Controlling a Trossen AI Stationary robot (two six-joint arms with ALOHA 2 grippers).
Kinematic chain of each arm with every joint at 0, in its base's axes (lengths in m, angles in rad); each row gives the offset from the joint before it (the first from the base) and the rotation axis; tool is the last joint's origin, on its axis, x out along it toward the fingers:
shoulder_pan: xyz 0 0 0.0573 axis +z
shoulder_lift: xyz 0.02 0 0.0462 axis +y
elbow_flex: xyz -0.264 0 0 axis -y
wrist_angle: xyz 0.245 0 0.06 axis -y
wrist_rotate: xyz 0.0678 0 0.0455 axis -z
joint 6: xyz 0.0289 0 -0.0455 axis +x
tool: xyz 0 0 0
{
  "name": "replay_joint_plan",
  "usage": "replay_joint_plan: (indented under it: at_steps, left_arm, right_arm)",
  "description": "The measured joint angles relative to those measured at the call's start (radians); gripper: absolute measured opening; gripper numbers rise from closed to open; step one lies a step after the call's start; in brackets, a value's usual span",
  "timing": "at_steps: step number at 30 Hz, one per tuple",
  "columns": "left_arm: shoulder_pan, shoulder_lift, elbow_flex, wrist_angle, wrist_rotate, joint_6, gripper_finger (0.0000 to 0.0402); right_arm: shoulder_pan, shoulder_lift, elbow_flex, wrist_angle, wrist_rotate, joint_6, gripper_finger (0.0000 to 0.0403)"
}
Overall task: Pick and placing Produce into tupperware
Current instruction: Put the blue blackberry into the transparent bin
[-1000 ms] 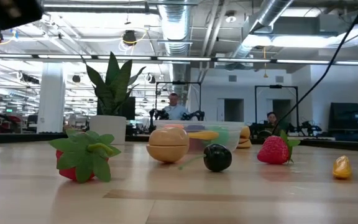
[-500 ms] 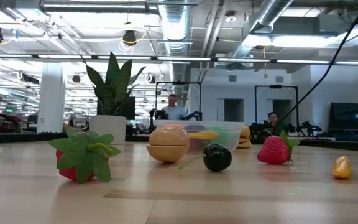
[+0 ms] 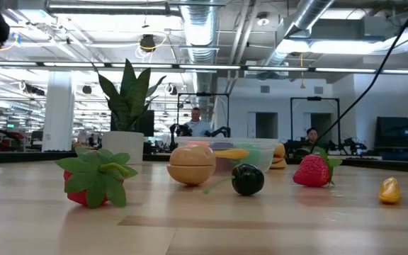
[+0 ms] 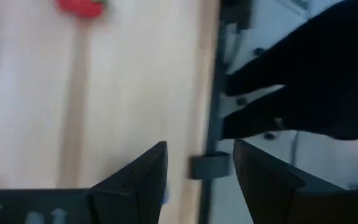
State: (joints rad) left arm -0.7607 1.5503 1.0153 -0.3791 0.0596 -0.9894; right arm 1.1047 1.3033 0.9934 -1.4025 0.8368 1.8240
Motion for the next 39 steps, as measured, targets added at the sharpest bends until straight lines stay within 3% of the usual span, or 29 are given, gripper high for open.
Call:
replay_joint_plan:
  at_steps: [6,15,24,39]
  left_arm:
    - [0.035,0.000,0.005,0.006,0.137,0.055,0.0174]
    - [0.041,0.000,0.005,-0.127,0.174,0.106,0.0191]
    - [0.032,0.001,0.004,-0.186,0.164,0.175,0.0251]
    - [-0.056,0.021,-0.006,-0.173,-0.012,0.234,0.0354]
  right_arm:
    - [-0.001,0.000,0.000,0.001,0.002,0.000,0.0260]
    - [-0.001,0.000,0.000,0.004,0.002,0.000,0.0260]
    - [-0.001,0.000,-0.001,-0.014,0.002,-0.002,0.0260]
    - [-0.001,0.000,-0.001,-0.023,0.002,-0.001,0.0260]
